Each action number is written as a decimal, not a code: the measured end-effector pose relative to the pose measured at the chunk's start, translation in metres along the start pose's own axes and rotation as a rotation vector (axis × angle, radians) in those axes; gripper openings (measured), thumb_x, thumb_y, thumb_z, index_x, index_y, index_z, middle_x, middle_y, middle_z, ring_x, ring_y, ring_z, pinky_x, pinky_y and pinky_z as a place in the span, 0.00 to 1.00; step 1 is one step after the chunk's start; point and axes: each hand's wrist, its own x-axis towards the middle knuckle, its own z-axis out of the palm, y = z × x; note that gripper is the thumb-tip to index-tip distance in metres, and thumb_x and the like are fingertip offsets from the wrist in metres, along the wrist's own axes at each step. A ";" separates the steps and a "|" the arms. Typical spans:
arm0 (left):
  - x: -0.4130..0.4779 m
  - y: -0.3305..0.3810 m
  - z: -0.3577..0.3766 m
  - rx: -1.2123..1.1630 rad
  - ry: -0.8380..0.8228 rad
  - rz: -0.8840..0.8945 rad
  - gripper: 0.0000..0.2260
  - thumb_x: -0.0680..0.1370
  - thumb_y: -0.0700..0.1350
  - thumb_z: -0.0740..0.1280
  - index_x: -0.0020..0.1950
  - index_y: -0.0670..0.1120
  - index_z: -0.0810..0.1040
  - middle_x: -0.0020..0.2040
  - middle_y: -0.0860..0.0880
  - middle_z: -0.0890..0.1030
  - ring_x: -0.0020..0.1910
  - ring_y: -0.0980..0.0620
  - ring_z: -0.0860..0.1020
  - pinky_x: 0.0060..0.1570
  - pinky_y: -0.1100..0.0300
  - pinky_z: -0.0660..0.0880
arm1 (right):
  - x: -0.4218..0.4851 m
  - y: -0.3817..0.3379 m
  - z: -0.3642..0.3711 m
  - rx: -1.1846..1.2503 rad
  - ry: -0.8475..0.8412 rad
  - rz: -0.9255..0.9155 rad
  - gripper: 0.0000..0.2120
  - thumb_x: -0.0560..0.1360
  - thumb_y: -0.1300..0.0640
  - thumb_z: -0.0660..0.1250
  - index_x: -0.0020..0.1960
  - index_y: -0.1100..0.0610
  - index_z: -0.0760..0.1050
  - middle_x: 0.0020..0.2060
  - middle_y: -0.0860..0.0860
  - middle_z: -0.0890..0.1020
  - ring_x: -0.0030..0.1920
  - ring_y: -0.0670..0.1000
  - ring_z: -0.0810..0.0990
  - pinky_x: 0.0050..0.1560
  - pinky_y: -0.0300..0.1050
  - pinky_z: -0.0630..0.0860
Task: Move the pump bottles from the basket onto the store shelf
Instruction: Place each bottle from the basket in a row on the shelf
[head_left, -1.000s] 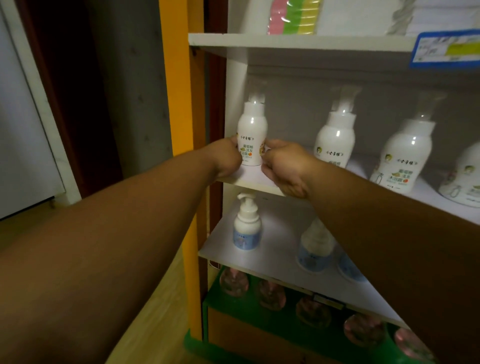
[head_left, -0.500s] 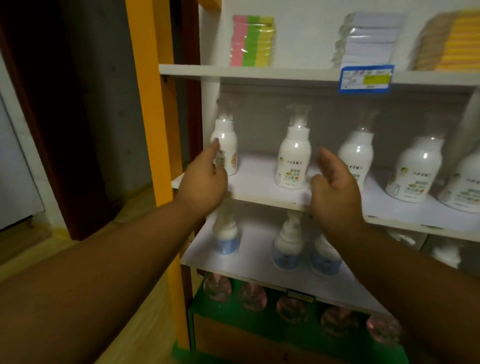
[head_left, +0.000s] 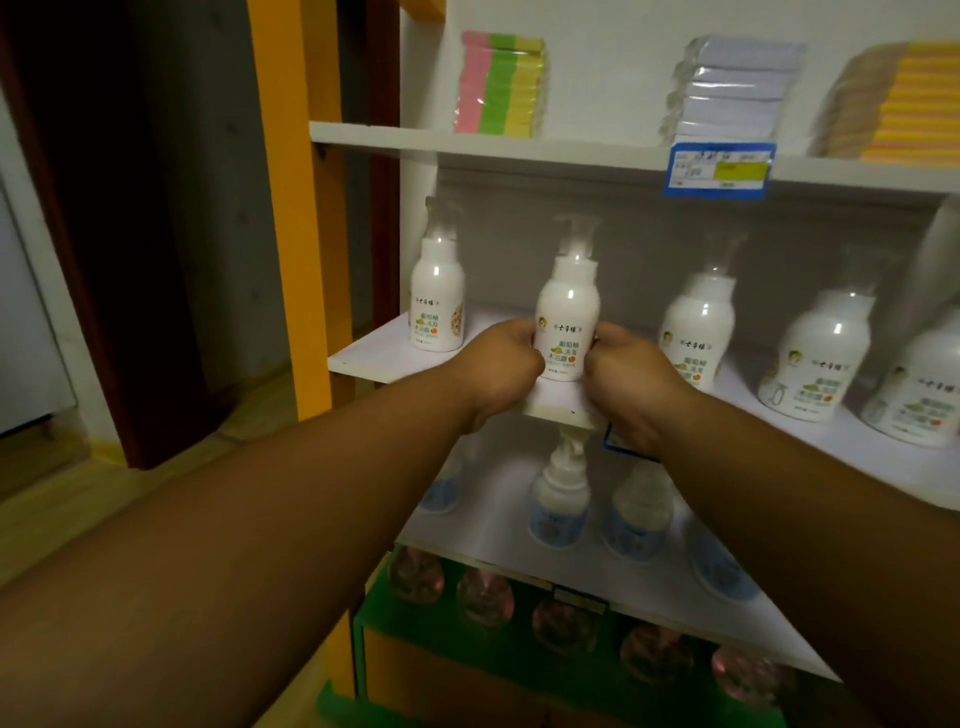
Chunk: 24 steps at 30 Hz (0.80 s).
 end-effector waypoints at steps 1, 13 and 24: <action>0.000 -0.001 -0.001 -0.018 -0.002 0.008 0.18 0.76 0.34 0.59 0.63 0.47 0.78 0.56 0.49 0.84 0.53 0.50 0.81 0.49 0.56 0.79 | 0.002 0.001 0.001 0.022 -0.015 -0.005 0.21 0.75 0.67 0.60 0.61 0.50 0.79 0.50 0.52 0.87 0.49 0.56 0.87 0.53 0.59 0.83; 0.014 -0.009 -0.031 -0.028 0.047 -0.048 0.16 0.77 0.34 0.59 0.60 0.46 0.80 0.53 0.46 0.84 0.52 0.45 0.82 0.58 0.48 0.78 | 0.024 -0.005 0.032 0.205 -0.184 -0.018 0.25 0.75 0.74 0.54 0.55 0.52 0.81 0.49 0.55 0.87 0.45 0.52 0.87 0.40 0.43 0.81; 0.017 -0.011 -0.028 -0.030 -0.003 -0.064 0.17 0.79 0.34 0.61 0.64 0.48 0.78 0.56 0.47 0.84 0.55 0.47 0.81 0.60 0.50 0.76 | 0.019 -0.003 0.026 0.373 -0.218 -0.005 0.25 0.76 0.78 0.51 0.56 0.56 0.79 0.54 0.57 0.85 0.54 0.52 0.84 0.48 0.37 0.78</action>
